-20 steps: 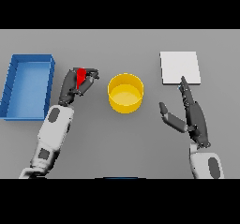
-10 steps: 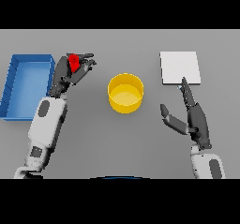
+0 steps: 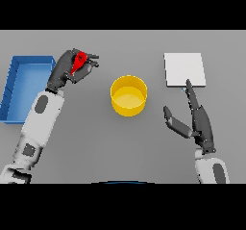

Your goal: Pick up the red beaker and tilt it to pour out 1 green nut into yellow bowl. Pick up the yellow bowl and place it on the metallic measuring scale.

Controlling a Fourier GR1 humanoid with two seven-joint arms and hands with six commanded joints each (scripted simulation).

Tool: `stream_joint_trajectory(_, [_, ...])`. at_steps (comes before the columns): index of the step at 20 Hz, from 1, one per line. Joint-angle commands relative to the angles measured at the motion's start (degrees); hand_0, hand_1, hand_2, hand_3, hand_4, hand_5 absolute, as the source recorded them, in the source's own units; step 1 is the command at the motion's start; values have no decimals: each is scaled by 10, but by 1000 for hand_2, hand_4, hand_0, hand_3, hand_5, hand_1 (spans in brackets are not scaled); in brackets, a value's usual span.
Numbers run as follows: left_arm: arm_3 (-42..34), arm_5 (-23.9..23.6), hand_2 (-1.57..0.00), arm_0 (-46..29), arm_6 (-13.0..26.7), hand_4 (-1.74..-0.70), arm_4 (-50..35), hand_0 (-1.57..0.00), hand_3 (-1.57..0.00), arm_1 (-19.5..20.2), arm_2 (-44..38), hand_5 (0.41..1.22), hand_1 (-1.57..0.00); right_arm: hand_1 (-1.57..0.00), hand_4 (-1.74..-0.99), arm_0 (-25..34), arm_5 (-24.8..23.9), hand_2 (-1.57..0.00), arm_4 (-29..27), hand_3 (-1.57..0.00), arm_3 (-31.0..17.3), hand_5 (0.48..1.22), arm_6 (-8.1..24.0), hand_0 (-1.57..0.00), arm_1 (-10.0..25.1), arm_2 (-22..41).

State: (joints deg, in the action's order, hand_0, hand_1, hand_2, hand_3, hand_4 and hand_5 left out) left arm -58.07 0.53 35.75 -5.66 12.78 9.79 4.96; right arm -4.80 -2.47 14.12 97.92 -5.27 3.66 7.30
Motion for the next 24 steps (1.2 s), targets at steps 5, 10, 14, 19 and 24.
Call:
stream_joint_trajectory(5, [-20,25,-1569,43,64,-1739,95,-1569,-1569,42,94,1129,-1569,1,-1178,0,5,1,3,1,0,663,10,1,-1,6])
stream_joint_trajectory(10, [-4,49,-1570,99,107,-1740,199,-1570,-1570,62,194,1174,-1570,1,-1183,-3,10,1,-4,1,5,671,6,1,-3,6])
stream_joint_trajectory(14, [19,96,-1571,141,118,-1689,270,-1571,-1571,73,272,1202,-1571,1,-1191,-3,11,1,-8,1,1,675,13,1,-5,4])
stream_joint_trajectory(19, [48,154,-1571,205,98,-1717,346,-1571,-1349,87,349,1215,-1571,1,-1197,-6,14,1,-31,1,4,659,16,1,-16,-2])
stream_joint_trajectory(24, [92,179,-1571,261,39,-1725,407,-1571,-1429,72,403,1219,-1571,1,-1221,-19,10,1,-28,1,12,617,4,1,-16,-2])
